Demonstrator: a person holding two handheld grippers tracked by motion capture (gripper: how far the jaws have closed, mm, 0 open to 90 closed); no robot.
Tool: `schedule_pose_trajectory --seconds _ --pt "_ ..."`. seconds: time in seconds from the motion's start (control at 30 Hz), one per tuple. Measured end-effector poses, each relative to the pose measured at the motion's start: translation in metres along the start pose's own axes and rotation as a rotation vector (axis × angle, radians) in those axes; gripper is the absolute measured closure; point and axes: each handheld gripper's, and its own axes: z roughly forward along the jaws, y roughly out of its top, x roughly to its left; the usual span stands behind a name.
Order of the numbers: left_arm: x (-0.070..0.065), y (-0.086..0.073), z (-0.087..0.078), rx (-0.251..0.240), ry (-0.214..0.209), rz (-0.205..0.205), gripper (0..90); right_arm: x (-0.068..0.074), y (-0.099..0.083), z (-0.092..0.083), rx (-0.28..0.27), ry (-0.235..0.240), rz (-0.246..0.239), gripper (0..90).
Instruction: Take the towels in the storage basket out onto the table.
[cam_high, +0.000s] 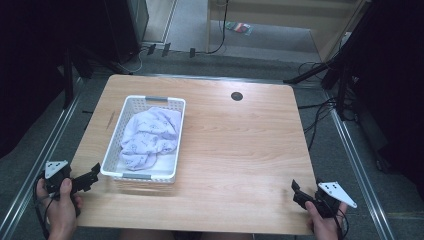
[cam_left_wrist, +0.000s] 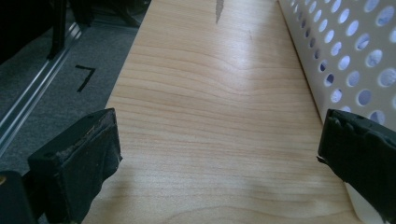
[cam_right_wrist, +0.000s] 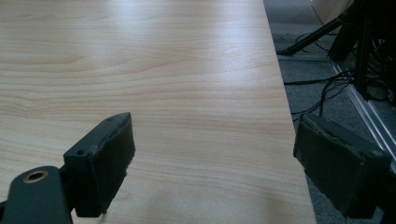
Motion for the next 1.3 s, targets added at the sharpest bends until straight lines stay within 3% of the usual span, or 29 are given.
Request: schedule_pose_trajectory --seconds 0.33,0.37,0.5,0.57,0.77,0.93,1.07,1.1,1.13,1.3 --pt "-0.001 0.000 0.000 0.012 0.018 0.012 0.0 0.000 0.000 0.000 -0.002 0.000 0.000 12.8" --pt "0.000 0.002 0.000 0.037 -0.022 -0.003 0.0 0.000 0.000 0.000 -0.002 -0.001 0.000 12.8" --pt "0.001 0.004 -0.002 0.042 -0.012 -0.010 0.0 0.000 0.000 0.000 0.000 -0.002 0.001 12.8" --pt "0.002 0.011 -0.007 0.041 -0.046 -0.033 0.0 0.000 0.000 0.000 0.000 -0.001 -0.001 12.8" --pt "0.000 0.032 -0.028 0.000 -0.095 -0.020 0.0 0.000 0.000 0.000 -0.001 0.000 0.002 12.8" --pt "-0.011 0.047 -0.040 0.037 -0.180 -0.042 0.0 0.000 0.000 0.000 0.000 0.000 0.000 12.7" --pt "-0.030 0.061 -0.041 0.109 -0.182 0.010 0.0 0.000 0.000 0.000 0.001 -0.002 0.001 12.7" --pt "-0.030 0.061 -0.041 0.109 -0.182 0.010 0.0 0.000 0.000 0.000 0.001 -0.002 0.001 12.7" --pt "-0.040 0.067 -0.038 0.128 -0.197 0.039 0.0 0.000 0.000 0.000 0.000 -0.001 0.001 12.8" --pt "-0.059 0.078 -0.028 0.175 -0.218 0.096 0.0 0.000 0.000 0.000 0.001 -0.001 0.001 12.7"
